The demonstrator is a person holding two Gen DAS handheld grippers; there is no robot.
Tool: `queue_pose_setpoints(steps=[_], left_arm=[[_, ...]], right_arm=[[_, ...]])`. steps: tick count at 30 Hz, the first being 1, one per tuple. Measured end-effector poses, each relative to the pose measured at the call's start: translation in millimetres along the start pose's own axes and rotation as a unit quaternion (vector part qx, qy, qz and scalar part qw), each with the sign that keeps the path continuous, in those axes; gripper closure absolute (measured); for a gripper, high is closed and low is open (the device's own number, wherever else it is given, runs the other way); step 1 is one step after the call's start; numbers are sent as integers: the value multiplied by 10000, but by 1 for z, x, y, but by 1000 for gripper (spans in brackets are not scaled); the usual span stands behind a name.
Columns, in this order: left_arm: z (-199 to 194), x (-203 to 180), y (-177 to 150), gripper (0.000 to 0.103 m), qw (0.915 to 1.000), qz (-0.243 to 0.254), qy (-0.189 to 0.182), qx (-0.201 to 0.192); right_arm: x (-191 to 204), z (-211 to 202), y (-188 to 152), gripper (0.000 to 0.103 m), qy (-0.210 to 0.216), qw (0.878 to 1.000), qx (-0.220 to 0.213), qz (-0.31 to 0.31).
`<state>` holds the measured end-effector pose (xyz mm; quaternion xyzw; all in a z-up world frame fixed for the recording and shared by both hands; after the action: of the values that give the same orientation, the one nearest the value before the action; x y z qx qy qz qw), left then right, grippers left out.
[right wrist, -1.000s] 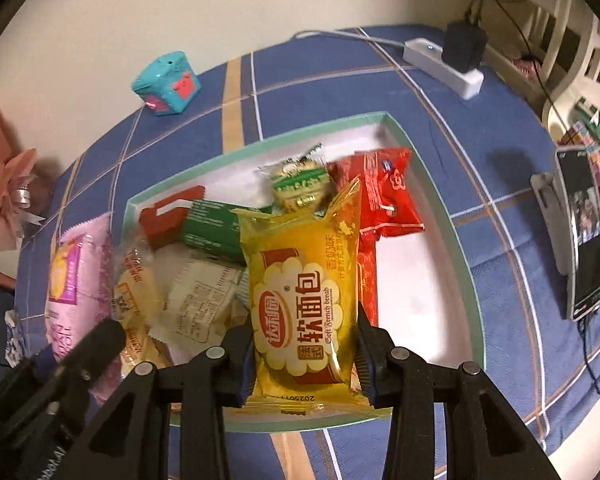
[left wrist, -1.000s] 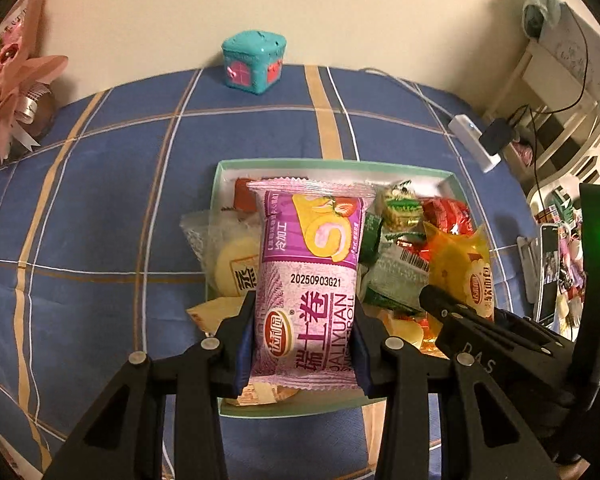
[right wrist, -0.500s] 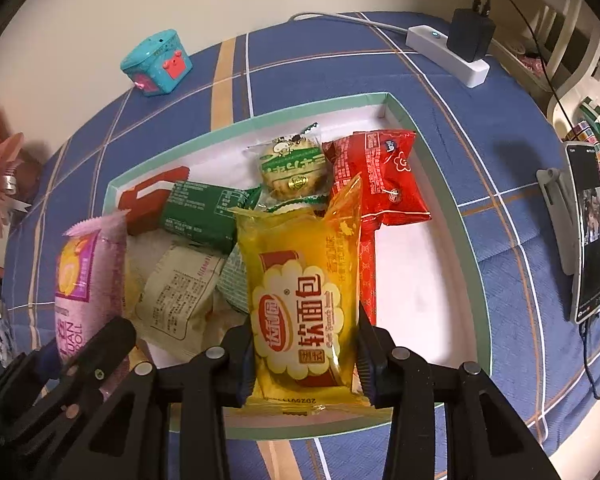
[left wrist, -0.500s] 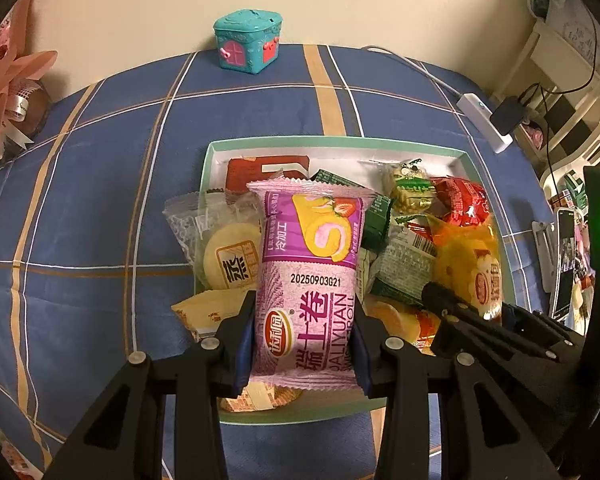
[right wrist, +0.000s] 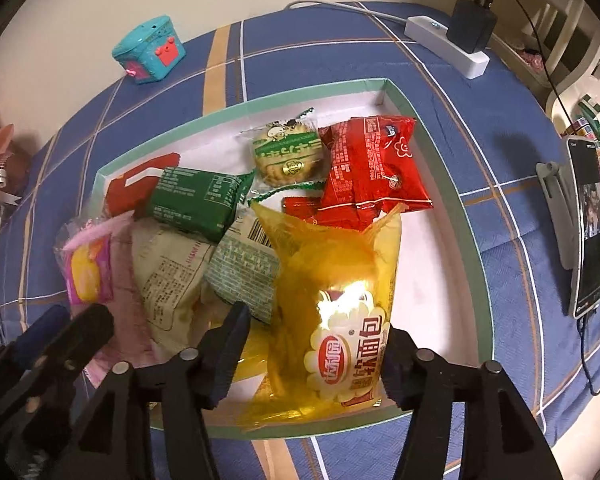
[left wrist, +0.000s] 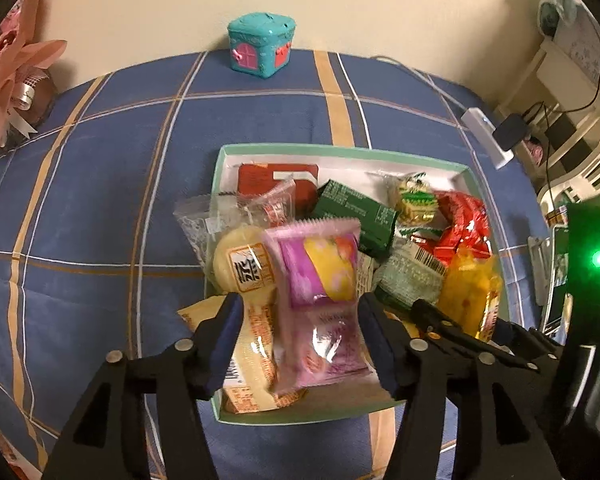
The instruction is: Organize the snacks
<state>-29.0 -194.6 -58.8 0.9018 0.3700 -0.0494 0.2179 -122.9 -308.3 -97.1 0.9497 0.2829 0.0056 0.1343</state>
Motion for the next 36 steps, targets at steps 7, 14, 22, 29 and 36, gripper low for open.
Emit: queue_pose_setpoints(steps=[7, 14, 22, 29, 36], left_arm=[[-30, 28, 0, 21, 9983, -244, 434, -318], [-45, 64, -20, 4, 9870, -152, 1549, -392], [-44, 79, -52, 4, 9860, -140, 1645, -215], [-55, 89, -71, 4, 9863, -286, 1604, -245], [-59, 93, -85, 4, 9874, -271, 1542, -210]], right_arm=[[6, -17, -6, 11, 29, 9997, -220, -83], [16, -33, -25, 0, -34, 9989, -394, -235], [22, -53, -51, 0, -22, 9976, -567, -395], [29, -63, -75, 0, -11, 9966, -622, -550], [34, -72, -89, 0, 14, 9953, -743, -625]])
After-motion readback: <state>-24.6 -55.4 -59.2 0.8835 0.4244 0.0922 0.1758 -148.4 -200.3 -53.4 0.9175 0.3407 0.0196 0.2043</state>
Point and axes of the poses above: each gripper's, at about its wrist camera, not at the fingertips, and z roughly the way its jaws point, x to its left, y to its top, the point moved 6 cm from there along z, roughly the way its jaws point, and after that the axes turned 6 degrees about -y, right-handed, at the moved point
